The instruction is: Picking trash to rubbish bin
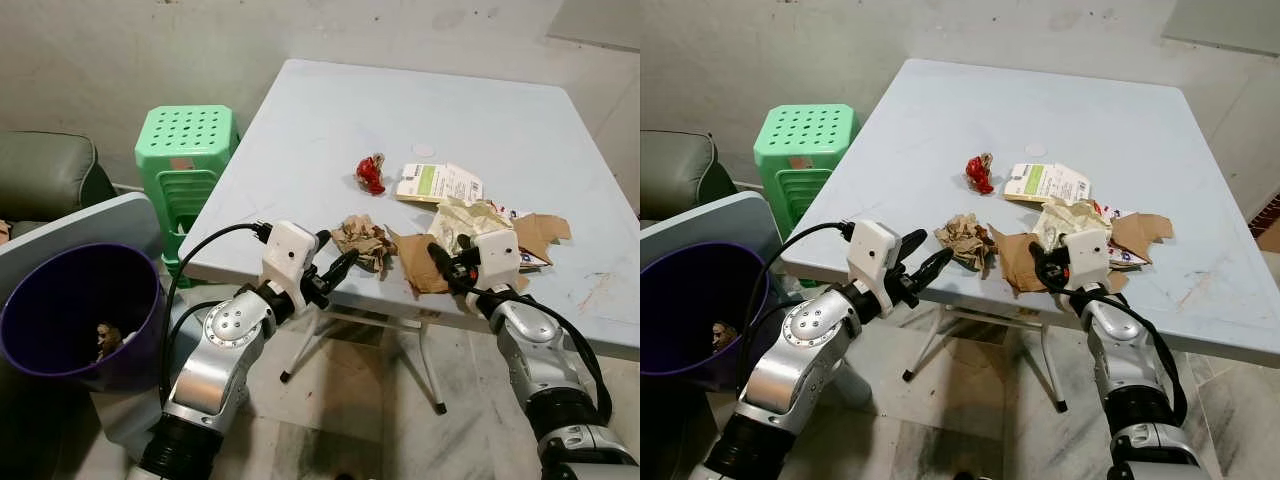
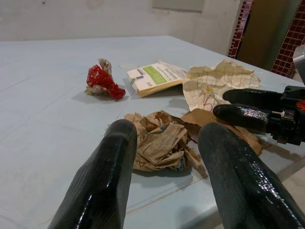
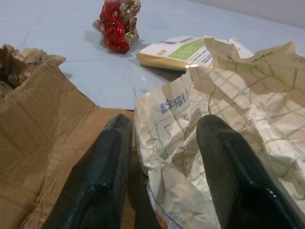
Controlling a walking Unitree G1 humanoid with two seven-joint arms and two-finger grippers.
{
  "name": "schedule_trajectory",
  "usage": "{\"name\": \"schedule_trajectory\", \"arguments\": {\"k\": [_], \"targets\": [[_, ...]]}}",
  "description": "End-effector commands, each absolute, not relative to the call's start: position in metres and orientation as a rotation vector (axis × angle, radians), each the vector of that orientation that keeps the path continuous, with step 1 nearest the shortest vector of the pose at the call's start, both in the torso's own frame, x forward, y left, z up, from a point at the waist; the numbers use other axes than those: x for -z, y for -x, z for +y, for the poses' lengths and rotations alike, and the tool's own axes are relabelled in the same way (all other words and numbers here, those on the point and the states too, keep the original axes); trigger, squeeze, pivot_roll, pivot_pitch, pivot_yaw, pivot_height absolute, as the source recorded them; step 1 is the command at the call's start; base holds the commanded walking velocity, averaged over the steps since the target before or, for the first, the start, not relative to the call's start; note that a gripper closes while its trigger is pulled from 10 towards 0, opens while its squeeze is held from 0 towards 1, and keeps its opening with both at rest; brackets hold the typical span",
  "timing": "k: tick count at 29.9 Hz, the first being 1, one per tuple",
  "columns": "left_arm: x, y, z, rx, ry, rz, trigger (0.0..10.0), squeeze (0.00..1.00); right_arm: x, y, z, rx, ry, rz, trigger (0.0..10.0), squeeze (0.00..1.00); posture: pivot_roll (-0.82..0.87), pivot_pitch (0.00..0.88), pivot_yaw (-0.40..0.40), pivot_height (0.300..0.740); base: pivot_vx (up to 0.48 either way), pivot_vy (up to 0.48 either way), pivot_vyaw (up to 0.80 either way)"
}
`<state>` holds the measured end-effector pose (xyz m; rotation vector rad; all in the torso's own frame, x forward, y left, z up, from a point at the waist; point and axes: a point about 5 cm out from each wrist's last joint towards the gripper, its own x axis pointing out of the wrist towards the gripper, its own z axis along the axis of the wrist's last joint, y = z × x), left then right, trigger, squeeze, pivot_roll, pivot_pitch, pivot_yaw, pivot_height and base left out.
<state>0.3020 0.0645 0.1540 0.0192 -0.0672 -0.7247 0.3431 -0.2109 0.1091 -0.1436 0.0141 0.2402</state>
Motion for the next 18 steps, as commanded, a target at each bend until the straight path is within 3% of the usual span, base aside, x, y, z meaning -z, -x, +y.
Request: {"name": "schedule_trajectory", "arguments": {"k": [1,18], "targets": [[-0.1571,-0.3034,0.0633,0.726,-0.028,-0.081,10.0,0.00,-0.1114,-0.3441,-0.2137,-0.232,0.143,-0.001,0.0,0.00,-0.04,0.112,-0.060,0.740,0.000,0.000,0.00],[-0.1593,-0.3067,0.0606,0.741,-0.032,-0.093,10.0,0.00,-0.1081,-0.3415,-0.2187,-0.236,0.133,0.008,0.0,0.00,-0.05,0.091,-0.052,0.740,0.000,0.000,0.00]]}}
